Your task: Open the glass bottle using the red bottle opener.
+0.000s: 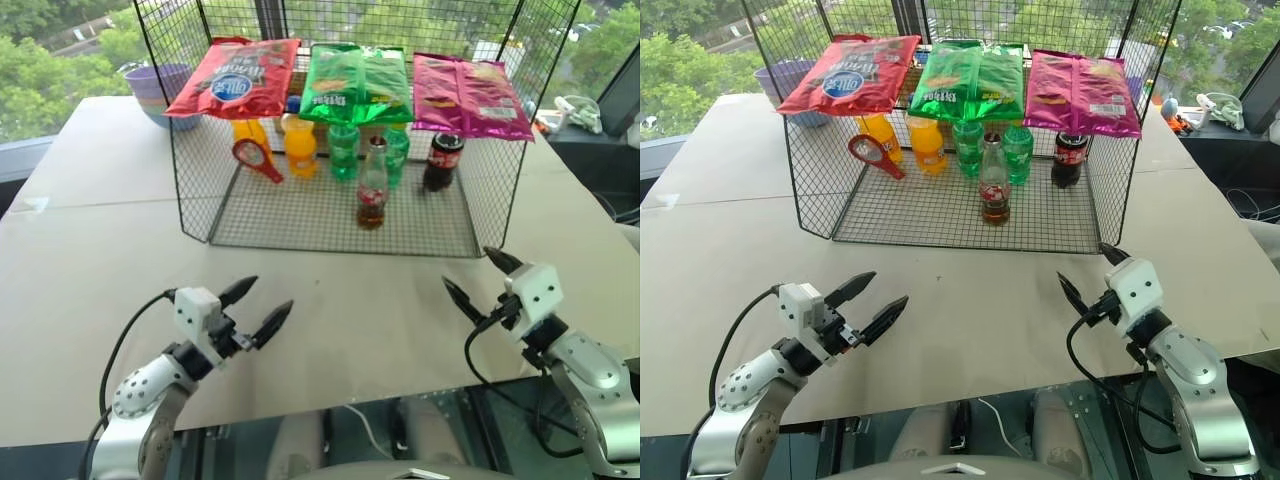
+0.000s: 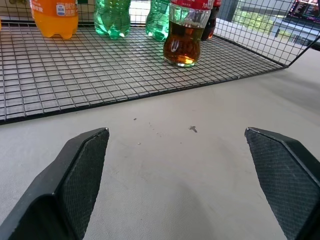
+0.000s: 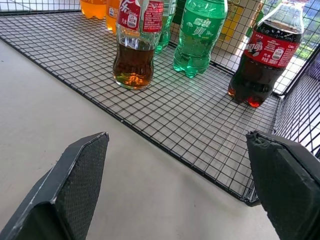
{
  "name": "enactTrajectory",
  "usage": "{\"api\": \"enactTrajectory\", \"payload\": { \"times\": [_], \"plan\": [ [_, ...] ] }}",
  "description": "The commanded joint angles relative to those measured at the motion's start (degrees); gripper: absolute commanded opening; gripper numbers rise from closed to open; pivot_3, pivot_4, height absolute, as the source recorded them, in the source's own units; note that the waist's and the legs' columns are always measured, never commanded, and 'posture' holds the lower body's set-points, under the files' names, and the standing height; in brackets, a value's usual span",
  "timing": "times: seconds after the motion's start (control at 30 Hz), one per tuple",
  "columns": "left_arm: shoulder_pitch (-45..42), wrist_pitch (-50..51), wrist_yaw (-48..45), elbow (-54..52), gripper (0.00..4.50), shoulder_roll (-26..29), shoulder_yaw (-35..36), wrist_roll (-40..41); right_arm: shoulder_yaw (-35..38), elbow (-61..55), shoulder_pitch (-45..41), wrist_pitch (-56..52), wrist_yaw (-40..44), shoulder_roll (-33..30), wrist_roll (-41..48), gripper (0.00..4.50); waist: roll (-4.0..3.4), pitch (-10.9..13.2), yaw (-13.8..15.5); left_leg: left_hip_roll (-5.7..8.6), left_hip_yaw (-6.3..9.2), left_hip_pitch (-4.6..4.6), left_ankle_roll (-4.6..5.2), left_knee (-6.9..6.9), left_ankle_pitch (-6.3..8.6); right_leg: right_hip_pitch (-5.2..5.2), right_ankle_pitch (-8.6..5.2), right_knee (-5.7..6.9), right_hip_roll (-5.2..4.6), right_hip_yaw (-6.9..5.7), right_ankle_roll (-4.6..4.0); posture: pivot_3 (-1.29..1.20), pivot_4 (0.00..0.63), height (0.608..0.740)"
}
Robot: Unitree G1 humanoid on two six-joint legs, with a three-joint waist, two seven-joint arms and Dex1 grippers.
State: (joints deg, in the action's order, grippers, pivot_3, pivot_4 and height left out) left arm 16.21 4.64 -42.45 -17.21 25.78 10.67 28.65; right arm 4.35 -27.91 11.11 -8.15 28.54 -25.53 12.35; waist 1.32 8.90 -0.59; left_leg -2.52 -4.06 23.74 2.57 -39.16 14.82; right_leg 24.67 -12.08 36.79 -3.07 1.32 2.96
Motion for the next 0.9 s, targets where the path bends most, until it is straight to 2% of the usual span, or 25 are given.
{"api": "enactTrajectory", "payload": {
  "times": [0.03, 0.37, 0.47, 0.57, 0.9],
  "plan": [
    [-1.0, -1.2, -0.5, 0.0, 4.5, -0.2, 0.8, 0.6, 0.6, -0.9, -0.8, 1.6, 0.1, 0.5, 0.9, 4.44, 0.0, 0.0, 0.0, 0.0, 0.0, 0.0, 0.0, 0.0, 0.0, 0.0, 0.0, 0.0, 0.0, 0.0, 0.0, 0.0, 0.15, 0.74],
    [-9.0, 3.6, 4.6, -0.3, 4.5, -1.2, 3.4, 4.5, -2.0, -0.6, -3.0, 6.6, 2.0, 1.3, -0.6, 4.44, 0.0, 0.0, 0.0, 0.12, 0.0, 0.02, 0.01, 0.01, 0.0, -0.01, 0.01, 0.0, 0.03, -0.01, -0.01, 0.0, 0.15, 0.74],
    [-12.2, 6.4, 7.9, 0.9, 4.5, -1.4, 5.3, 6.0, -1.4, -1.2, -3.7, 13.5, 2.9, 3.5, 1.8, 4.44, 0.01, 0.0, 0.0, 0.16, 0.02, 0.02, 0.01, 0.01, 0.0, -0.01, 0.01, 0.0, 0.06, -0.02, 0.0, 0.0, 0.15, 0.74],
    [-15.2, 7.8, 9.6, 2.8, 4.5, -0.8, 6.1, 5.2, -2.1, -2.7, -6.1, 13.0, 5.9, 3.8, 6.9, 4.44, 0.0, 0.0, 0.0, 0.15, 0.04, -0.03, 0.01, 0.0, -0.01, -0.06, 0.01, 0.01, 0.11, -0.04, 0.02, 0.0, 0.15, 0.74],
    [-26.6, 10.8, 11.0, 10.9, 4.5, 1.8, 5.9, 3.2, -7.4, -9.3, -10.7, 10.9, 8.2, 3.4, 9.6, 4.44, 0.02, 0.0, 0.2, 0.18, 0.02, 0.02, 0.01, -0.01, -0.01, -0.07, 0.02, 0.01, 0.13, -0.09, -0.01, 0.0, 0.15, 0.74]
  ]
}}
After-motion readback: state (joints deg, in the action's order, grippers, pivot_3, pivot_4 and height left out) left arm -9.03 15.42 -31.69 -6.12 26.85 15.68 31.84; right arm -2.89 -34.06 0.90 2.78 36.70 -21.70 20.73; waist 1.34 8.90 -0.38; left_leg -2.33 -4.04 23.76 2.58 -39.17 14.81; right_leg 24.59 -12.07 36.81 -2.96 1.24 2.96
